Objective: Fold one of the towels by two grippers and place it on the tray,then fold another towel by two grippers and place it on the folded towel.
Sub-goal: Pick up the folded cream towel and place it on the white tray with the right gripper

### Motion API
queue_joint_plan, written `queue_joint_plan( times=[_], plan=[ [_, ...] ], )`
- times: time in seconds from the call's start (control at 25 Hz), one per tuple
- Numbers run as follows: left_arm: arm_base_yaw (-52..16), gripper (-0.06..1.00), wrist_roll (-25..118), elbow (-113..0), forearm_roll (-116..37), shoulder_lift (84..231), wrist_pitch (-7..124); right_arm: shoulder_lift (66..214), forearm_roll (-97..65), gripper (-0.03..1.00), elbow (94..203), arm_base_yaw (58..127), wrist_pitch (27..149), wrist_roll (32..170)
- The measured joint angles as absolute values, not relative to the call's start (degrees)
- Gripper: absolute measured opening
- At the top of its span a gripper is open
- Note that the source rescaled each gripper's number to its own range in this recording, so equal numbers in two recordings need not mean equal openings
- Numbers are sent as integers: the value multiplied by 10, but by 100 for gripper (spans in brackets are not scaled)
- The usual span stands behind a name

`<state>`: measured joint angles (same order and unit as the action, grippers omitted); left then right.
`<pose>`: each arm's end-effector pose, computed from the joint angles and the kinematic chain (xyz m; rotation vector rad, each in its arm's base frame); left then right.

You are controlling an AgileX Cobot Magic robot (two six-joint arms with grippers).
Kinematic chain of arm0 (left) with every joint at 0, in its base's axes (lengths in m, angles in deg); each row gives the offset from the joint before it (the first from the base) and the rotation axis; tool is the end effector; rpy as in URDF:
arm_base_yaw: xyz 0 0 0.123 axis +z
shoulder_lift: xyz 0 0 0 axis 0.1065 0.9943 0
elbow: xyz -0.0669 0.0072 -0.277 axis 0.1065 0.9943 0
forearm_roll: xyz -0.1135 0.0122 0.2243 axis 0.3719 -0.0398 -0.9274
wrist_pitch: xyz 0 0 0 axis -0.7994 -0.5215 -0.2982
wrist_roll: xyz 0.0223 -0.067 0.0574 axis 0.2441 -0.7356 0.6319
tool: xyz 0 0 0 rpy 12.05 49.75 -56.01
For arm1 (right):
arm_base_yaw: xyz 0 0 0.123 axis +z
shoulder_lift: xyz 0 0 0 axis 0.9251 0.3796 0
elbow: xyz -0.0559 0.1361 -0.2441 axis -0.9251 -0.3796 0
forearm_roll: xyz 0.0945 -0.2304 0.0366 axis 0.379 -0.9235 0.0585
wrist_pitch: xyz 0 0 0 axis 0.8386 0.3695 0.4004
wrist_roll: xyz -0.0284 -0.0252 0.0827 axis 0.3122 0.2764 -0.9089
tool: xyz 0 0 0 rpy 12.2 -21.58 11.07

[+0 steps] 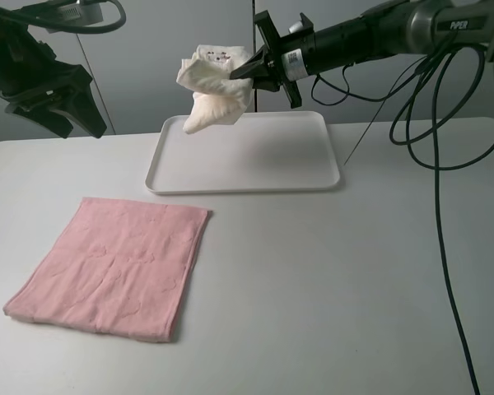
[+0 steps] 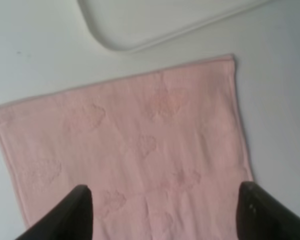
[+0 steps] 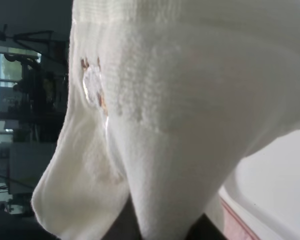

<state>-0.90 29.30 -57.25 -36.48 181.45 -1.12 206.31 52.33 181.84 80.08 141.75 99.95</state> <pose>0.3418 -0.0651 0.2816 0.4500 2.8125 -0.3575 0.4849 0.1868 0.1734 0.0282 2.4593 1.6545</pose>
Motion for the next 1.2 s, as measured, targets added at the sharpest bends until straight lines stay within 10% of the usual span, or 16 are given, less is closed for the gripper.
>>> queue_joint_plan(
  times=[0.64, 0.88, 1.2],
  plan=[
    [-9, 77, 292, -573, -365, 1815, -43, 2165, 437, 11, 1822, 802, 1340, 1049],
    [-9, 77, 292, -573, -373, 1815, -54, 2162, 456, 92, 1822, 802, 1334, 1079],
    [-9, 77, 292, -573, -378, 1815, -74, 2059, 354, 100, 1822, 787, 1338, 1076]
  ],
)
